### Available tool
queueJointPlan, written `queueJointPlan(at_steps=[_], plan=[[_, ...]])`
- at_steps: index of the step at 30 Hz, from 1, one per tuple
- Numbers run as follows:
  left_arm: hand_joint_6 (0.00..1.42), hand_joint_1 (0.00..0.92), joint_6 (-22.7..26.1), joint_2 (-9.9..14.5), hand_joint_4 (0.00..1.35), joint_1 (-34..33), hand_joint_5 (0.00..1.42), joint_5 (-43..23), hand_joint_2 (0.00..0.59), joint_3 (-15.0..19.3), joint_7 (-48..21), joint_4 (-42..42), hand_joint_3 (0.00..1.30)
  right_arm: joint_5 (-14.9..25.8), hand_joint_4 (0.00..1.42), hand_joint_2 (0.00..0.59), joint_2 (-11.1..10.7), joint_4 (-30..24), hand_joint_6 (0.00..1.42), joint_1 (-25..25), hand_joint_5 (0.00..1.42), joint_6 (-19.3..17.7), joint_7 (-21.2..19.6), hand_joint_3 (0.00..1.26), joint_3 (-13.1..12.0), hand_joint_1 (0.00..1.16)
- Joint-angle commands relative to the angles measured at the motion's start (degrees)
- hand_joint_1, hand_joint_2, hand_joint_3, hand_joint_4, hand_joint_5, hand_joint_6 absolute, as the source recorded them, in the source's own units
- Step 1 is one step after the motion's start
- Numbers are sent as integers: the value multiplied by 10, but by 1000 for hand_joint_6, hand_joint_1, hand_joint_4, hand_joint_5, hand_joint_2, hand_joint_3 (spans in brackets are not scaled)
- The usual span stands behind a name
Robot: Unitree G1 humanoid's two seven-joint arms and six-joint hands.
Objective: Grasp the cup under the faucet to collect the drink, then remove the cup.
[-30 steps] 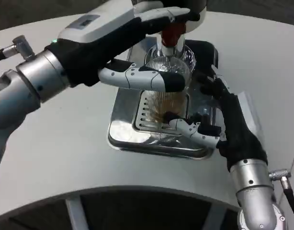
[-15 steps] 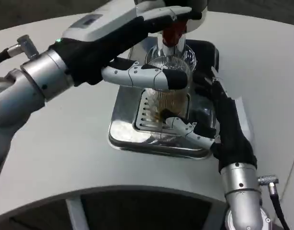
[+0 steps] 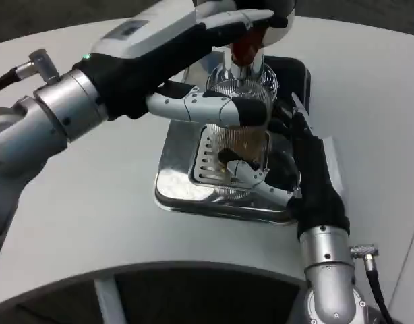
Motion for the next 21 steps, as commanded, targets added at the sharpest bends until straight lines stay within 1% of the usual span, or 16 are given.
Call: queueJointPlan(at_steps=[1,13,21], plan=[[0,0,-8,4,128,21,195,28,12,-21,-20,9,256,2,197,165,8,8,280,-6,246,-14,-8,103,0,892],[0,0,-16,12,153,25,219,27,13,-16,-20,4,306,1,204,166,11,11,283,-7,249,-14,-10,103,5,892],[0,0,-14,13,161,29,220,27,13,-13,-18,0,312,1,206,166,15,21,284,-10,250,-18,-13,103,7,892]])
